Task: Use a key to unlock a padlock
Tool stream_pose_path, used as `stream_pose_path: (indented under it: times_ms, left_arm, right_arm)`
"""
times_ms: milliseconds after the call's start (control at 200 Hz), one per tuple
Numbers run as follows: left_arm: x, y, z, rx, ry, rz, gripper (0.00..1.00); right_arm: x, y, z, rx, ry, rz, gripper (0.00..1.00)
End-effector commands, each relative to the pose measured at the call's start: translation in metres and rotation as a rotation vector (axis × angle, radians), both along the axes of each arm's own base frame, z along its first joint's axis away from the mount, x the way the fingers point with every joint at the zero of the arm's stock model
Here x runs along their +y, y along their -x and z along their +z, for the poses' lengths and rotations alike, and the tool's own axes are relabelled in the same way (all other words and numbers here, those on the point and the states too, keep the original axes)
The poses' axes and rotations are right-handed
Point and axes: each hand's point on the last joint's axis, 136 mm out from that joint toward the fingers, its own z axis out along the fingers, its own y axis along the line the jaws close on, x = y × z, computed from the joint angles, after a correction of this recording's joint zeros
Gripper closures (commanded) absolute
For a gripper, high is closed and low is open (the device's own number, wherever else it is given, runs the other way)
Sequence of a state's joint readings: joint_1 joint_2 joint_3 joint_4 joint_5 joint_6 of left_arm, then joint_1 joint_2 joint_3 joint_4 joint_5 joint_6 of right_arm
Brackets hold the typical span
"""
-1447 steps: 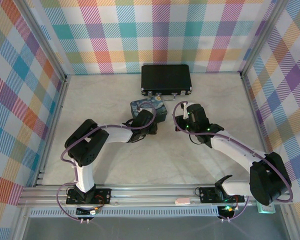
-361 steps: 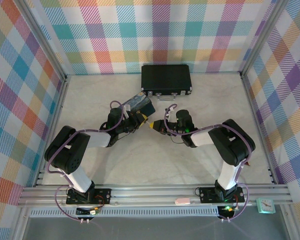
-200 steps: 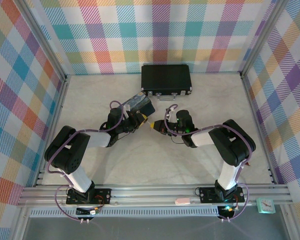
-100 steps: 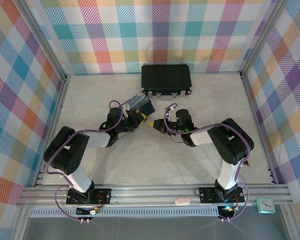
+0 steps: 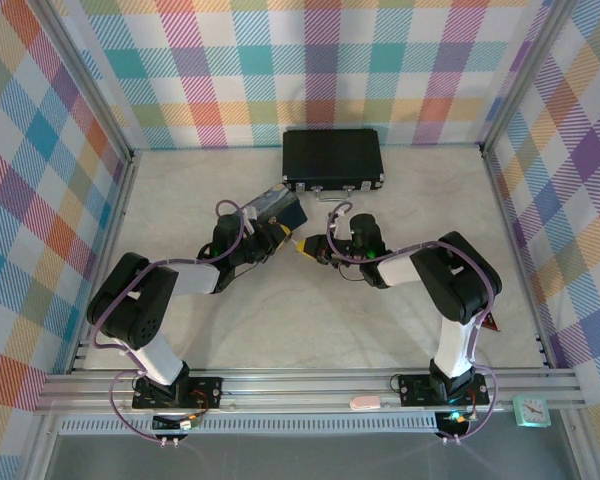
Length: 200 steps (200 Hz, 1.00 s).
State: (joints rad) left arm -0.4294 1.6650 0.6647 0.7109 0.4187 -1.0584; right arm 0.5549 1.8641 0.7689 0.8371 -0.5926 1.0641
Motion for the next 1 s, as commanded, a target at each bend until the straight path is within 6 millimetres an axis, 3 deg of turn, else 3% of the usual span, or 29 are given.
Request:
stream_pose_path:
  times_ms: [0, 125, 255, 435, 705, 820, 995]
  left_arm:
    - [-0.023, 0.015, 0.022, -0.068, 0.057, -0.146, 1.0]
    - [-0.028, 0.026, 0.024, -0.073, 0.065, -0.208, 1.0]
    - [-0.031, 0.032, 0.023, -0.074, 0.072, -0.234, 1.0]
    - [-0.027, 0.025, 0.024, -0.072, 0.084, -0.169, 1.0]
    - [-0.031, 0.023, 0.018, -0.028, 0.092, -0.089, 1.0]
    - [-0.033, 0.026, 0.016, -0.013, 0.069, -0.073, 1.0]
    - [-0.037, 0.028, 0.017, 0.002, 0.07, -0.072, 1.0]
  right_arm:
    - [0.003, -0.011, 0.027, -0.019, -0.073, 0.02, 1.0]
    - [-0.01, -0.024, 0.033, 0.037, -0.097, -0.006, 1.0]
    - [-0.006, -0.03, 0.036, 0.113, -0.103, -0.003, 1.0]
    - [-0.002, -0.031, 0.043, 0.158, -0.158, -0.042, 1.0]
    - [-0.002, -0.033, 0.033, 0.229, -0.187, -0.144, 1.0]
    - [0.004, -0.03, 0.036, 0.168, -0.142, -0.149, 1.0]
    - [0.01, -0.021, 0.041, -0.068, -0.014, -0.094, 1.0]
